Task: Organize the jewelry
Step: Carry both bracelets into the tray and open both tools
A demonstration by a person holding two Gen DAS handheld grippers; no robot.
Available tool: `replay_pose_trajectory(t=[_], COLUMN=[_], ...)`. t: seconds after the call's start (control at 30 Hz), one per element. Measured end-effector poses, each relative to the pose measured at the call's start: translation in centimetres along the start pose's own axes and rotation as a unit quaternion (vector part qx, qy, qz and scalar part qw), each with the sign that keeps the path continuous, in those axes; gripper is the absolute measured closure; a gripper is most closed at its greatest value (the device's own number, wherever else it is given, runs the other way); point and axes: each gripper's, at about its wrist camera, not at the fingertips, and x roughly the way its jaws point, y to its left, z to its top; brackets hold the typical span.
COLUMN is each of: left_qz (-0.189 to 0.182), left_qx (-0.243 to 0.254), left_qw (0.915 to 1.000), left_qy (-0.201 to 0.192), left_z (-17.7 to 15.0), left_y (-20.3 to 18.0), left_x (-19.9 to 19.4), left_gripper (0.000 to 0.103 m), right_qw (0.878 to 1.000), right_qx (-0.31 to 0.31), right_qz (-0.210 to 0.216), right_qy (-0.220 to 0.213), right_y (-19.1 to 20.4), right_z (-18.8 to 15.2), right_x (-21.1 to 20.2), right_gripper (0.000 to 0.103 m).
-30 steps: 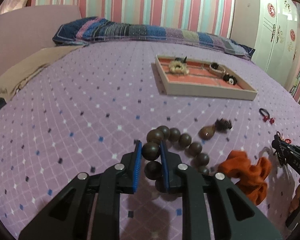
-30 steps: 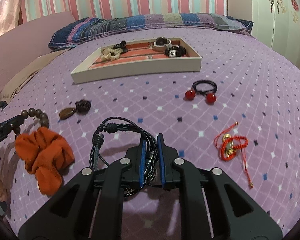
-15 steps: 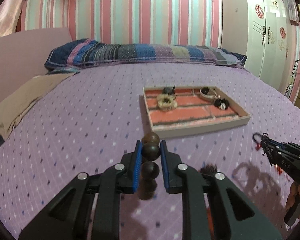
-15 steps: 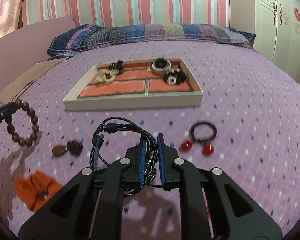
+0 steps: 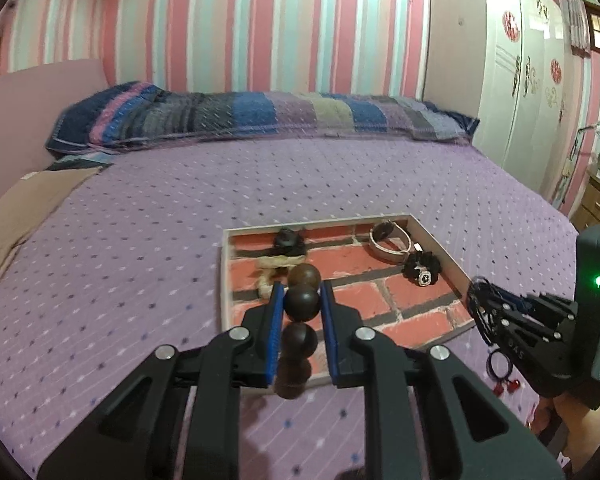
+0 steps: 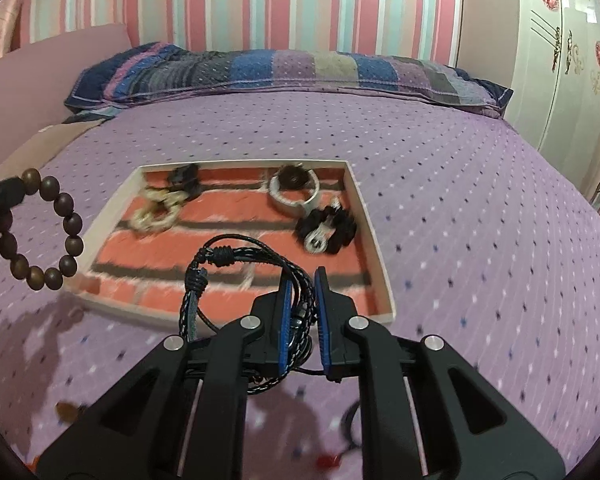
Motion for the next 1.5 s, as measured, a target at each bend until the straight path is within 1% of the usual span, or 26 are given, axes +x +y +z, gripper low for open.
replay_pose_trajectory(t=[0.1,0.17,0.23,0.33,0.47,0.6,0.77,0.93,1.07,1.13,1.2,1.27,1.3,1.33,1.37,1.4,1.5], left_qz=[0.000,-0.004,-0.003,0.006,0.029,0.048,0.053,0.057,0.059,0.061,0.061,0.062,0.061,0.060,0.059,0.061,0.062], left_qx=[0.006,0.001,-0.005,-0.001,-0.009,-0.018,-0.026,-0.032,-0.037,-0.038,-0.038,-0.037,-0.037,-0.038,-0.039,-0.037,-0.027], left_qw=[0.9997,0.9989,0.9981,0.9971,0.9950,0.9925,0.9898,0.9882,0.9874,0.9870,0.9870,0.9872,0.9875,0.9880,0.9886,0.9895,0.9911], left_qy=[0.025,0.047,0.061,0.075,0.095,0.111,0.130,0.138,0.142,0.144,0.144,0.143,0.140,0.137,0.133,0.125,0.115], left_z=[0.6,0.8,0.8,0.6,0.5,0.1,-0.8,-1.3,-1.1,-1.0,-1.1,-1.1,-1.1,-1.0,-0.9,-0.8,-0.2], left_y=[-0.6,-0.5,-0.1,0.5,2.4,3.9,4.5,4.7,4.8,4.7,4.5,4.4,4.4,4.3,4.3,4.1,3.5], left_x=[3.5,6.1,7.9,10.3,13.2,15.3,17.0,17.7,17.7,17.6,17.4,17.0,16.7,16.4,16.1,15.5,14.3], left_gripper=[0.084,0.084,0.084,0.084,0.084,0.084,0.084,0.083,0.083,0.082,0.082,0.078,0.075,0.065,0.054,0.051,0.050], right_qw=[1.000,0.999,0.999,0.998,0.996,0.995,0.994,0.994,0.995,0.995,0.995,0.995,0.995,0.995,0.995,0.996,0.996], right_qx=[-0.004,-0.011,-0.012,-0.016,-0.030,-0.017,-0.010,-0.007,-0.008,-0.002,0.001,-0.002,-0.006,-0.015,-0.020,-0.025,-0.035], right_qz=[-0.011,-0.022,-0.028,-0.029,-0.045,-0.041,-0.036,-0.030,-0.029,-0.027,-0.017,-0.011,-0.010,-0.008,-0.011,-0.013,-0.004], right_qy=[0.012,0.024,0.038,0.051,0.073,0.089,0.098,0.101,0.098,0.099,0.103,0.102,0.101,0.097,0.094,0.090,0.079], right_y=[-0.5,-0.8,-1.3,-1.7,-2.1,-2.9,-3.1,-3.1,-3.2,-3.4,-3.5,-3.3,-3.1,-2.8,-2.6,-2.4,-2.1], right_z=[1.2,1.9,2.5,2.9,3.1,3.3,3.8,3.9,3.8,3.8,3.8,3.7,3.7,3.7,3.7,3.6,3.7], right_x=[2.2,4.1,6.1,8.4,11.3,12.8,13.7,14.0,14.0,14.0,13.8,13.4,13.2,12.7,12.5,12.2,10.9], right_gripper=[0.091,0.091,0.091,0.091,0.091,0.091,0.091,0.089,0.089,0.082,0.079,0.073,0.069,0.061,0.056,0.051,0.048])
